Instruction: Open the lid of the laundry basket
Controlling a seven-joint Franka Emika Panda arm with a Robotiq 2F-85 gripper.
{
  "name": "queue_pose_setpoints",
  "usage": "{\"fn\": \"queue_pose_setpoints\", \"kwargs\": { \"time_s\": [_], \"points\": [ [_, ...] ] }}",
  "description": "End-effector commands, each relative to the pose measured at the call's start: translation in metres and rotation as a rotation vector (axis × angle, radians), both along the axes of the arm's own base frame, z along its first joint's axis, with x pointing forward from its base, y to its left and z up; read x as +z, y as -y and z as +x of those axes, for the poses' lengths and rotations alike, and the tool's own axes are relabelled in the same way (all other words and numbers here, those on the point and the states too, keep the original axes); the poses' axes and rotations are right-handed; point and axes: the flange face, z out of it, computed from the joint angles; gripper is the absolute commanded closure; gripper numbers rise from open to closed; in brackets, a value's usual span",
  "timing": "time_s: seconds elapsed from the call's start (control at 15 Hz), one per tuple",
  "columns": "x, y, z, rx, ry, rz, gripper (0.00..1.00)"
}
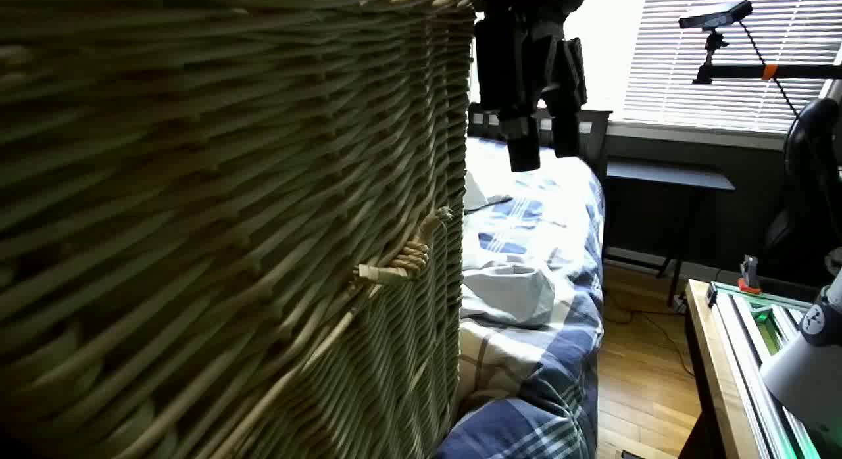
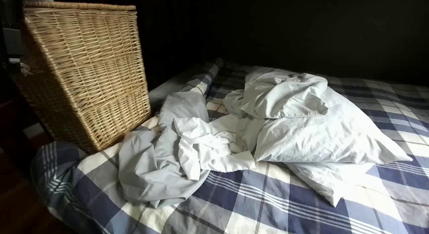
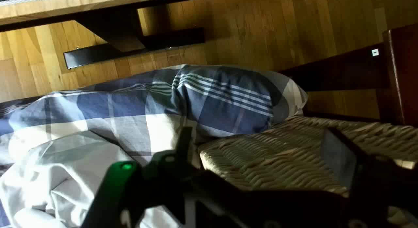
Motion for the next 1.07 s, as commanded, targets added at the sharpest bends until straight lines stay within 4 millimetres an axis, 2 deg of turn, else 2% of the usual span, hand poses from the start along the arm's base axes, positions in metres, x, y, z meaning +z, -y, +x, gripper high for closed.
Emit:
{"fn": "queue_pose_setpoints", "kwargs": {
  "time_s": [0.0, 0.4, 0.53, 1.0],
  "points": [
    [0.0, 0.0, 0.0, 0.0, -0.001, 0.0, 0.0],
    [0.0, 0.0, 0.0, 0.0, 0.0, 0.0, 0.0],
    [0.006, 0.013, -0.001, -0.043, 0.063, -0.011, 0.0],
    [0.014, 0.115, -0.03, -0.214, 0.157, -0.104, 0.0]
  ]
}}
